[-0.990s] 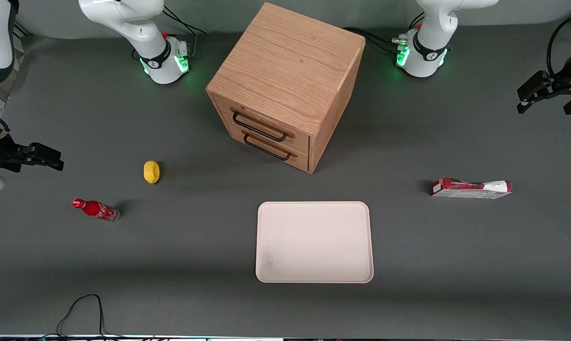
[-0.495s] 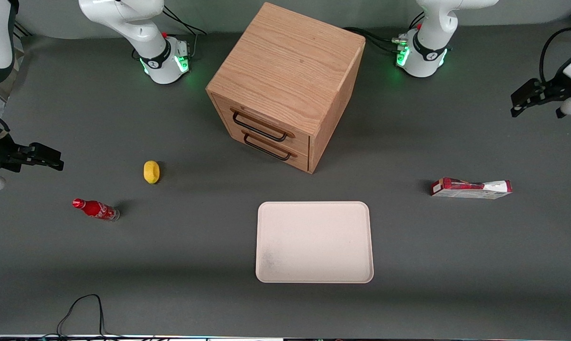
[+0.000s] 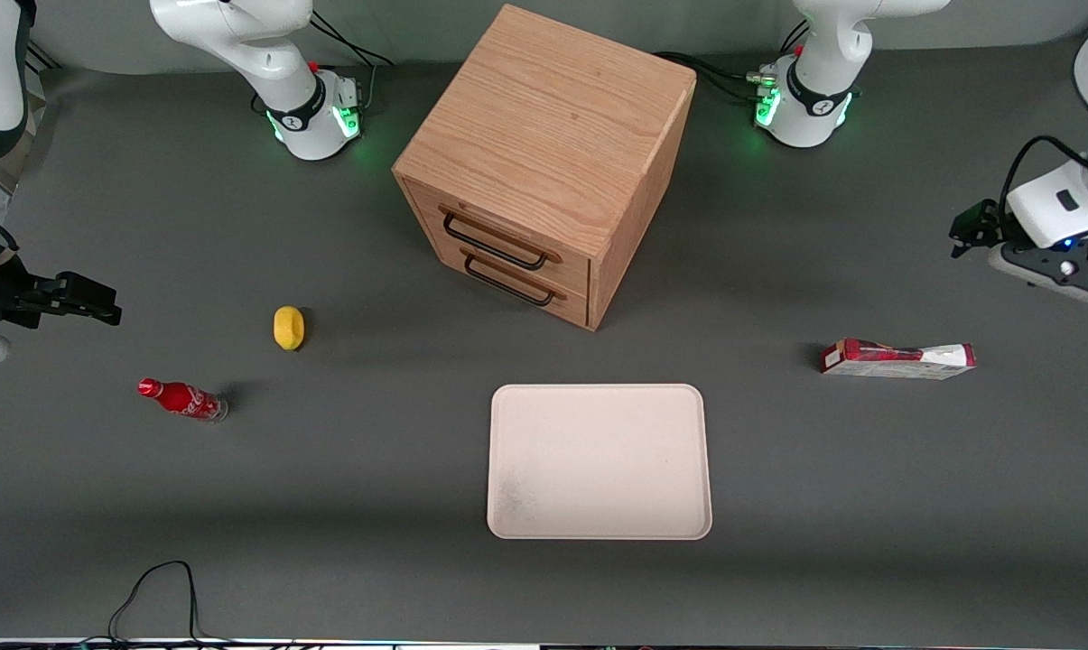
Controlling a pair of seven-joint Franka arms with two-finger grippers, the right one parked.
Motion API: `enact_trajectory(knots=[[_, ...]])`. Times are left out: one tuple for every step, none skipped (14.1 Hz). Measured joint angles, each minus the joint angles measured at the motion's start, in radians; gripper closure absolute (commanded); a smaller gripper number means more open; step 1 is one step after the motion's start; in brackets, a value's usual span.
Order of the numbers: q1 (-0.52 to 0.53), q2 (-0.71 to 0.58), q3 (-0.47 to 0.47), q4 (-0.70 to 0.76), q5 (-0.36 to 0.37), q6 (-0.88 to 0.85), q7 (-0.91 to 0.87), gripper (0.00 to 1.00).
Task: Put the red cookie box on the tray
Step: 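Move the left gripper down toward the red tartan shortbread box, then close the left gripper on the end of the shortbread box and lift it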
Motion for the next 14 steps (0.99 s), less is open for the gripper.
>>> enact_trajectory(knots=[[0.002, 0.02, 0.021, -0.015, 0.002, 0.042, 0.091, 0.0], [0.004, 0.042, 0.038, -0.026, 0.002, 0.076, 0.176, 0.0], [0.005, 0.07, 0.048, -0.034, 0.003, 0.109, 0.263, 0.0], [0.006, 0.1, 0.05, -0.037, 0.003, 0.137, 0.336, 0.0], [0.005, 0.13, 0.049, -0.038, 0.003, 0.161, 0.404, 0.01], [0.004, 0.16, 0.047, -0.039, 0.003, 0.185, 0.464, 0.01], [0.002, 0.191, 0.044, -0.039, 0.003, 0.211, 0.516, 0.01], [0.0, 0.221, 0.042, -0.039, 0.003, 0.237, 0.559, 0.01], [-0.003, 0.25, 0.04, -0.04, 0.003, 0.26, 0.594, 0.01], [-0.006, 0.275, 0.04, -0.04, 0.003, 0.279, 0.622, 0.01], [-0.008, 0.297, 0.039, -0.04, 0.003, 0.294, 0.642, 0.02], [-0.009, 0.315, 0.039, -0.04, 0.002, 0.309, 0.659, 0.02], [-0.01, 0.333, 0.039, -0.04, -0.004, 0.326, 0.675, 0.02], [-0.01, 0.351, 0.039, -0.041, -0.021, 0.34, 0.698, 0.02]])
